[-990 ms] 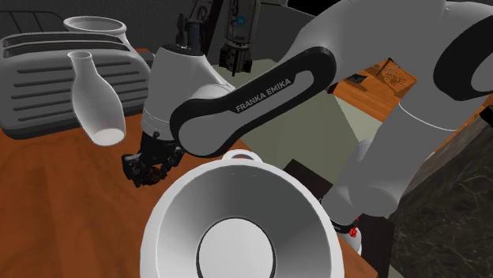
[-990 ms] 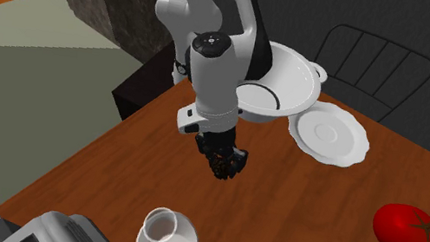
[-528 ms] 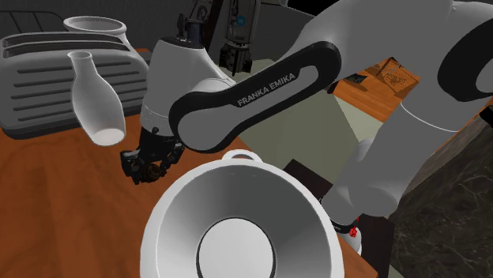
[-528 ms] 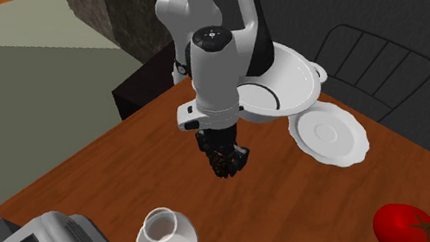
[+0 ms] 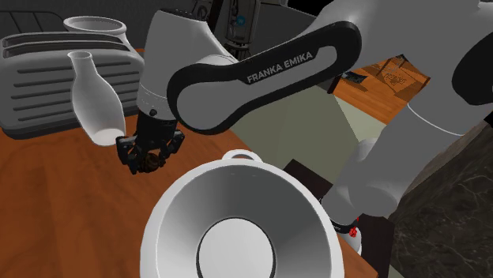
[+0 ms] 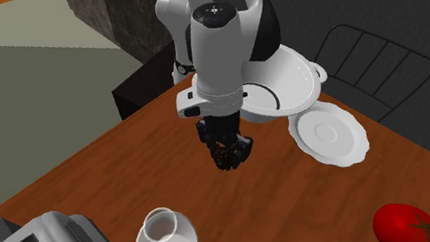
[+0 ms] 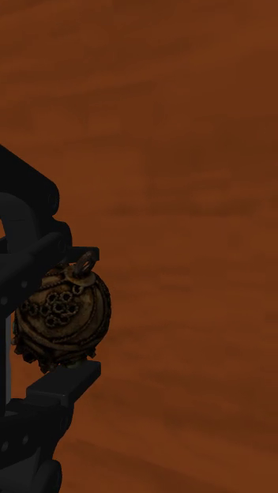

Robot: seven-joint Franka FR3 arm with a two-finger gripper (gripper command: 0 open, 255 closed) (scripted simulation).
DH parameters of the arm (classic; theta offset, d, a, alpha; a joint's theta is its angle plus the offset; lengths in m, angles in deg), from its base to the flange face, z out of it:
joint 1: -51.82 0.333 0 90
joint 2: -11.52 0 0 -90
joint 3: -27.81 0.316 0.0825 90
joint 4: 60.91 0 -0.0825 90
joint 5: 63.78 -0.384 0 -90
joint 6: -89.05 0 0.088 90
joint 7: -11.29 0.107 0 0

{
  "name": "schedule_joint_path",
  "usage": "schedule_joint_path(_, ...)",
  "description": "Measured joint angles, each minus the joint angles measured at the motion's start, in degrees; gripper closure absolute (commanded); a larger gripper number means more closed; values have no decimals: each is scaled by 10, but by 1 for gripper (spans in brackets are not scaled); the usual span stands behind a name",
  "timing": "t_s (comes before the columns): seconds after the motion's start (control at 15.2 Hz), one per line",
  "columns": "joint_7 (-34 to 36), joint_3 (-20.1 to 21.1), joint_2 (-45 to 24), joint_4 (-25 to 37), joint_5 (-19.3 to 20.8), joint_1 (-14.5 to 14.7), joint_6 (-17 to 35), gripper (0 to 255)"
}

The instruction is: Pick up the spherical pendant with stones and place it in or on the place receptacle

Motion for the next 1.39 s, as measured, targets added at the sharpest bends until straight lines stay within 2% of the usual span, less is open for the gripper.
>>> schedule_joint_path(1.39,10,-13,44,122,-3,-7,-163,255)
